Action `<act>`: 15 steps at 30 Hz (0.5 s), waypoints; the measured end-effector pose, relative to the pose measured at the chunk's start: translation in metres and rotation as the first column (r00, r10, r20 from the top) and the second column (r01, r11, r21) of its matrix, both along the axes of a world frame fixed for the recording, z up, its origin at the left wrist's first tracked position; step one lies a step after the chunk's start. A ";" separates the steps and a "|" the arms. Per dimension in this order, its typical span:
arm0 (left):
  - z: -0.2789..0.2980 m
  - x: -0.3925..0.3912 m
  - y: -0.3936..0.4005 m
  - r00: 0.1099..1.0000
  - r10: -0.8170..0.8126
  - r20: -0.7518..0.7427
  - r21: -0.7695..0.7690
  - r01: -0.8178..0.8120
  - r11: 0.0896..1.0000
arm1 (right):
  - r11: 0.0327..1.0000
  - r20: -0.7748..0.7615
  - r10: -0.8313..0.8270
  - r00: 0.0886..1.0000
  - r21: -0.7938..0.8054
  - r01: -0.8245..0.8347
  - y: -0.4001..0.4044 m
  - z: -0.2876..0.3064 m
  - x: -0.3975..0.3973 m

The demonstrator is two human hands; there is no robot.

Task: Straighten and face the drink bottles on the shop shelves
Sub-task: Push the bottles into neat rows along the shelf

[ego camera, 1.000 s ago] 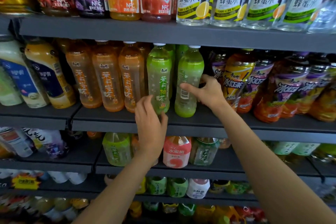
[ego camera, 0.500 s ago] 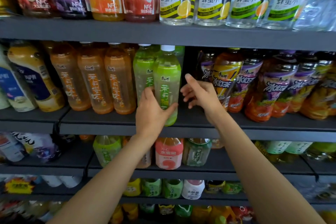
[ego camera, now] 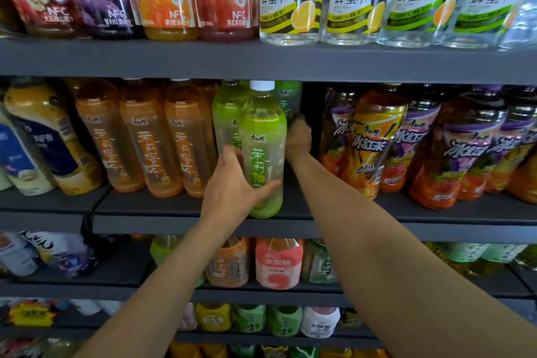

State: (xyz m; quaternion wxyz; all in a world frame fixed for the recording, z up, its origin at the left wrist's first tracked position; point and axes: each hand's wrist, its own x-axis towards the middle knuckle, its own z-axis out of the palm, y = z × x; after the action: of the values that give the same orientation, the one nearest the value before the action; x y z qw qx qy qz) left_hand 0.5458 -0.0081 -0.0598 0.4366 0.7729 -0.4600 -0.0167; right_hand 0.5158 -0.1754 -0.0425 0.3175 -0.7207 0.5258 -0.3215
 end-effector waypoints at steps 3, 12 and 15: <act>0.000 0.002 0.000 1.000 -0.018 -0.008 -0.005 0.018 1.000 | 0.998 -0.034 -0.059 0.998 -0.025 0.059 0.005 -0.002 -0.003; -0.002 0.000 0.002 0.999 -0.033 -0.039 -0.037 0.032 0.999 | 0.978 0.005 0.052 0.999 -0.201 -0.050 0.027 -0.021 -0.041; -0.003 -0.001 0.003 0.999 -0.031 -0.034 -0.046 0.030 0.999 | 0.984 0.044 0.072 0.996 -0.164 -0.064 0.030 -0.020 -0.046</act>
State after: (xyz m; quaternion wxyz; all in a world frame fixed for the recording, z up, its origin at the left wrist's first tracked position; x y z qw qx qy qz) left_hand 0.5446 -0.0050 -0.0625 0.4615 0.7554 -0.4645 -0.0263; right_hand 0.4697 -0.1456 -0.0622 0.2816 -0.7534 0.4651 -0.3700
